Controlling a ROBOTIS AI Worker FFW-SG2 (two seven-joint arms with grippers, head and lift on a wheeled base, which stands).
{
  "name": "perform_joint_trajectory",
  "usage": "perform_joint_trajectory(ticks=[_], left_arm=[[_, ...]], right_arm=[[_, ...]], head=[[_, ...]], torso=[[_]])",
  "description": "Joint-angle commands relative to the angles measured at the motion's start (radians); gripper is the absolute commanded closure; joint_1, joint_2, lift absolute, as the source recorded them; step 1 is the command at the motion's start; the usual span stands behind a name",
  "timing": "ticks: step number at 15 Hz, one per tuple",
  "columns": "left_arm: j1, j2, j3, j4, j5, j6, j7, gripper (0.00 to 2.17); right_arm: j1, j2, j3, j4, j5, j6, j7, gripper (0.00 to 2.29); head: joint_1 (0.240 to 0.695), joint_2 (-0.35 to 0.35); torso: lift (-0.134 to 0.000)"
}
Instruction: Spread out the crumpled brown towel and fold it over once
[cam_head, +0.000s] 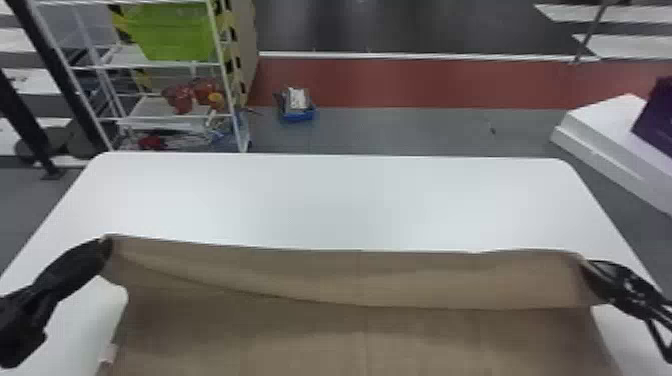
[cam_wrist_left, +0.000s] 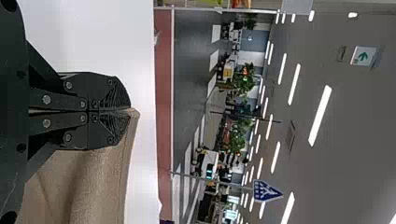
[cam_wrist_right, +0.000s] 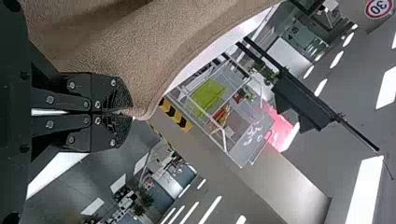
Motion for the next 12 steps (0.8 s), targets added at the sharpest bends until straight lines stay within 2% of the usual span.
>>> perform_joint_trajectory(ticks=[1, 3, 4, 5, 7, 8, 9, 10, 11, 12], left_arm=[[0.033, -0.002, 0.000, 0.011, 0.017, -0.048, -0.005, 1.43], [0.060, -0.009, 0.000, 0.005, 0.011, -0.063, -0.007, 1.42], [0.074, -0.009, 0.009, -0.001, 0.011, -0.063, -0.007, 1.41], [0.088, -0.009, 0.021, -0.003, 0.009, -0.063, -0.014, 1.25], [0.117, -0.010, 0.044, -0.007, -0.005, -0.063, -0.025, 1.18], [0.131, -0.012, 0.053, -0.009, -0.017, -0.063, -0.030, 1.05], [0.158, -0.012, 0.058, -0.021, -0.031, -0.060, -0.036, 0.87], [0.183, -0.012, 0.069, -0.029, -0.045, -0.060, -0.048, 0.36], [0.192, -0.012, 0.078, -0.032, -0.063, -0.048, -0.066, 0.05], [0.201, -0.016, 0.095, -0.033, -0.069, -0.026, -0.080, 0.01]], right_arm=[[0.040, -0.002, 0.001, 0.003, -0.009, -0.037, -0.001, 1.35], [0.071, -0.006, 0.001, 0.007, -0.009, -0.049, -0.006, 1.34], [0.086, -0.012, -0.001, 0.005, -0.010, -0.058, -0.007, 1.18], [0.102, -0.023, -0.004, 0.003, -0.010, -0.058, -0.007, 1.10], [0.129, -0.040, -0.021, 0.005, -0.010, -0.055, -0.012, 1.10], [0.146, -0.043, -0.030, -0.001, -0.010, -0.055, -0.012, 1.07], [0.169, -0.045, -0.048, -0.010, -0.010, -0.052, -0.006, 0.78], [0.191, -0.046, -0.054, -0.020, -0.010, -0.052, -0.004, 0.77], [0.203, -0.046, -0.062, -0.023, -0.010, -0.040, -0.006, 0.77], [0.214, -0.048, -0.074, -0.021, -0.010, -0.028, -0.006, 0.46]], head=[[0.695, -0.005], [0.695, -0.005], [0.695, -0.005], [0.695, -0.006], [0.695, -0.006], [0.695, -0.008], [0.695, -0.009], [0.695, -0.011], [0.695, -0.015], [0.695, -0.025]], torso=[[-0.123], [-0.123], [-0.123], [-0.123], [-0.123], [-0.123], [-0.123], [-0.123], [-0.123], [-0.123]])
